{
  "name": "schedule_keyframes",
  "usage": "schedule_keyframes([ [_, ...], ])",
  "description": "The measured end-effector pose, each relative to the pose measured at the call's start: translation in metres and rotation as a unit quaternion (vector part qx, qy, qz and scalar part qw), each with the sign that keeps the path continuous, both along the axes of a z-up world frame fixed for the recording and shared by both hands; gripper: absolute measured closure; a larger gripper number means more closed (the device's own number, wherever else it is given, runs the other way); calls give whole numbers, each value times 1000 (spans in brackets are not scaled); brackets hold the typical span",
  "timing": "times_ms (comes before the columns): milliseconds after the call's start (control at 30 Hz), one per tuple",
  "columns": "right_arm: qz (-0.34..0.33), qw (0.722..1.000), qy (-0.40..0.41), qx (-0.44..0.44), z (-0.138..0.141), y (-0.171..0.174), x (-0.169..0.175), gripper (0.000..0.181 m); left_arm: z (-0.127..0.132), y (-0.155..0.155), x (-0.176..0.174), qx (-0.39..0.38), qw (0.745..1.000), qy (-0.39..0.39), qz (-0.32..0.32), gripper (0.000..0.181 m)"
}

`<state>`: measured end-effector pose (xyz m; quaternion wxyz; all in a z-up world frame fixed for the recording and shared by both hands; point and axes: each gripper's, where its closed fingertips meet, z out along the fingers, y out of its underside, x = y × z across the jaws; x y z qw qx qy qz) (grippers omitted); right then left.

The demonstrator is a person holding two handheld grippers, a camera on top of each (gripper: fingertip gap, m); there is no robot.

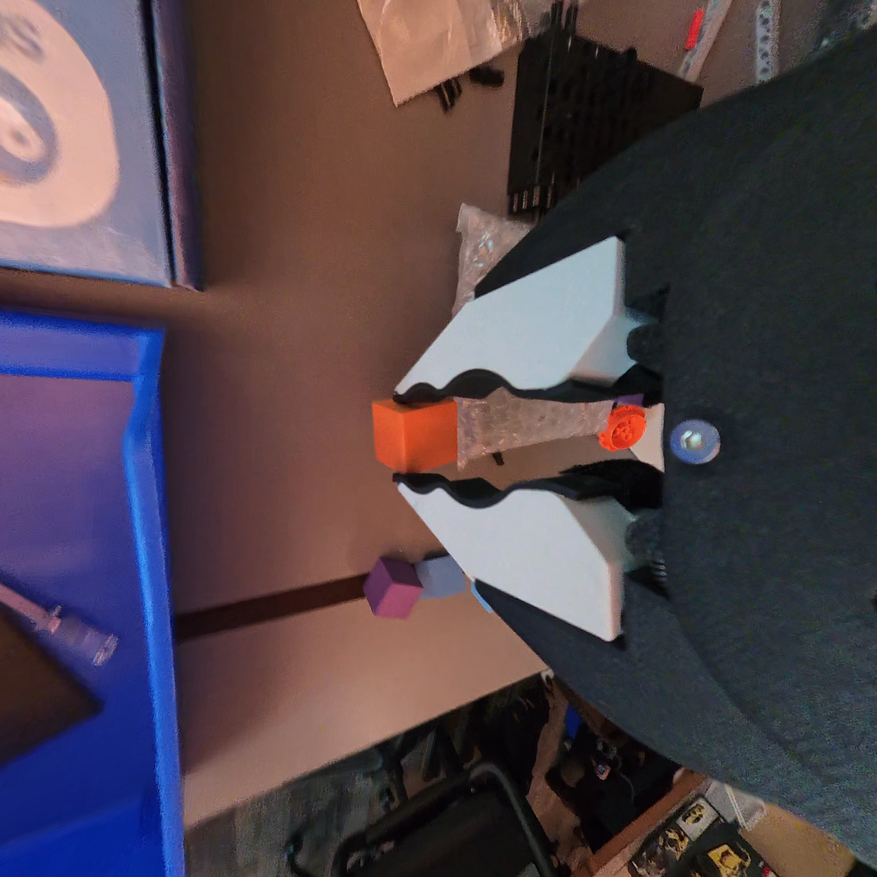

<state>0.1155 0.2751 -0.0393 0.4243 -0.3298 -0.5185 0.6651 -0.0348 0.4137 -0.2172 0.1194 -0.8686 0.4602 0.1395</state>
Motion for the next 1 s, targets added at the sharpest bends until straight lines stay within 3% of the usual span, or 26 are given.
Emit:
schedule_keyframes([
  [200, 3, 1000, 2, 0, 2, -2, 0, 181, 75, -24, -6, 170, 982, -70, 48, 153],
  [333, 8, 1000, -2, 2, 0, -6, -2, 181, 94, -48, -22, 259, 956, -110, 86, 153],
  [600, 8, 1000, -4, 2, -2, -7, -4, 181, 87, -78, -41, 344, 915, -170, 125, 153],
  [1000, 13, 1000, -4, 1, -2, -8, -4, 181, 57, -81, -54, 371, 895, -213, 127, 153],
])
